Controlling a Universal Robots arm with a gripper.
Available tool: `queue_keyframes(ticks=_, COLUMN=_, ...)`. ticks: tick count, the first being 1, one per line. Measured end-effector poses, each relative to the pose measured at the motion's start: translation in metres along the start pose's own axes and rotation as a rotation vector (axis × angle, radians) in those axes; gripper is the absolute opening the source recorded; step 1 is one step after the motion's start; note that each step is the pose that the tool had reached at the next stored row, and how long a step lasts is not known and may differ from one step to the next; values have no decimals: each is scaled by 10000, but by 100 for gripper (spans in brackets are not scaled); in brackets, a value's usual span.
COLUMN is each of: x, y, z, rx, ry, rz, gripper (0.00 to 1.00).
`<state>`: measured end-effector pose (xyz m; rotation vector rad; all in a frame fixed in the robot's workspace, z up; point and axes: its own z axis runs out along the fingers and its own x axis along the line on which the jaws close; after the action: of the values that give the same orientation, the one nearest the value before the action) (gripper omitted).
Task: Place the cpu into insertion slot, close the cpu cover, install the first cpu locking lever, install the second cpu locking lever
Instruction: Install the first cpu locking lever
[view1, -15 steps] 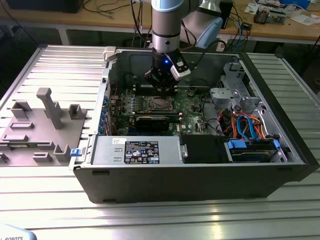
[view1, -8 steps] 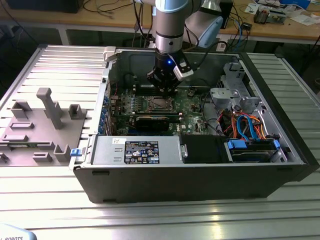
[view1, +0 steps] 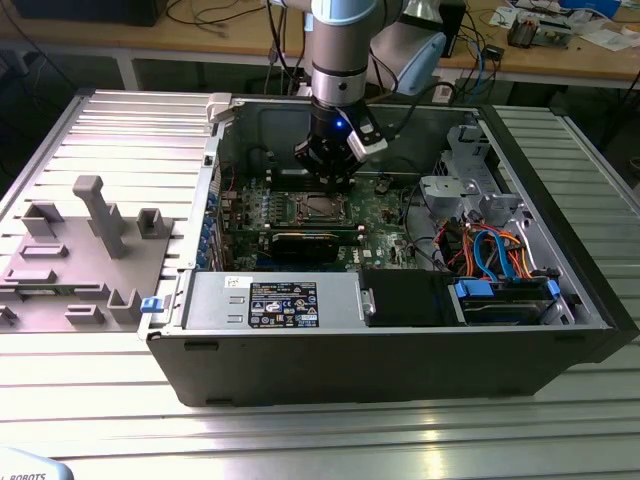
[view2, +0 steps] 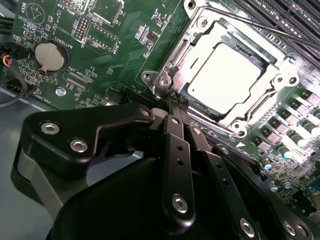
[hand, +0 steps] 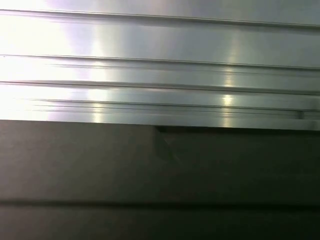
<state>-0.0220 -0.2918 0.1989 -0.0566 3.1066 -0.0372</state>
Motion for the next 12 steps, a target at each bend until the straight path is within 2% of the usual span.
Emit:
queue_keyframes(ticks=1, x=0, y=6, z=-5, rx=4, ry=4, rz=-16, gripper=11)
queue_keyframes(ticks=4, x=-9, y=17, z=-43, rx=-46, ry=-33, rz=-20, gripper=11)
queue_keyframes(ticks=9, x=-9, y=4, z=-134, rx=-24, ry=-26, rz=-20, gripper=11)
queue_keyframes(ticks=11, x=-9, y=-16, z=-137, rx=-7, ry=-26, rz=-21, gripper=11)
queue_keyframes(ticks=12, x=-8, y=-37, z=-137, rx=25, ry=-24, rz=-22, gripper=11)
